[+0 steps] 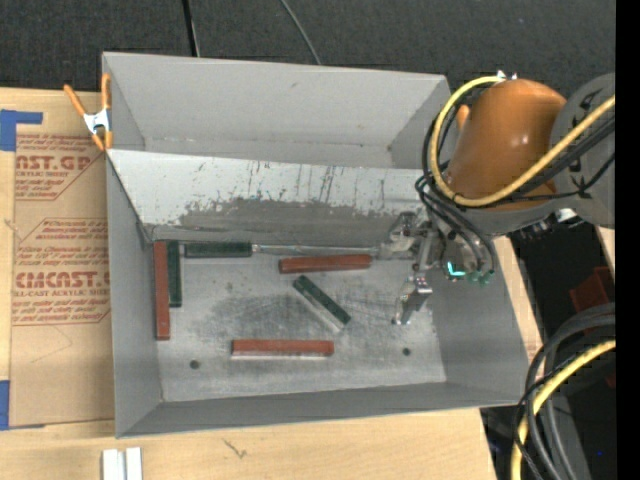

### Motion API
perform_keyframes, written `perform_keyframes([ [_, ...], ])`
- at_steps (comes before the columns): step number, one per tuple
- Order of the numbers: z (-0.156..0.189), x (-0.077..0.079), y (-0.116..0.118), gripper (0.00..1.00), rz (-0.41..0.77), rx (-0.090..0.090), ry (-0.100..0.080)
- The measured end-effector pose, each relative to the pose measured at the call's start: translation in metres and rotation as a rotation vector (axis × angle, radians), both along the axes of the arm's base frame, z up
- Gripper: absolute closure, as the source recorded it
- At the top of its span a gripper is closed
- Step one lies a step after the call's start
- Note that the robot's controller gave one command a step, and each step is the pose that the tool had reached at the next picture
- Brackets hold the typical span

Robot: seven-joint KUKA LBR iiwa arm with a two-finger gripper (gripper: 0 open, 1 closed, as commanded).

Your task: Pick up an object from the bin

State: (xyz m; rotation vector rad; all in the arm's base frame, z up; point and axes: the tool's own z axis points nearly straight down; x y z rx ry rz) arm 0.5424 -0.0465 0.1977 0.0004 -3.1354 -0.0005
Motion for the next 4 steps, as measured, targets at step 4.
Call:
perform_keyframes([
  [4, -0.055, 0.032, 0.077, 0.0, -0.121, 0.001, -0.011],
])
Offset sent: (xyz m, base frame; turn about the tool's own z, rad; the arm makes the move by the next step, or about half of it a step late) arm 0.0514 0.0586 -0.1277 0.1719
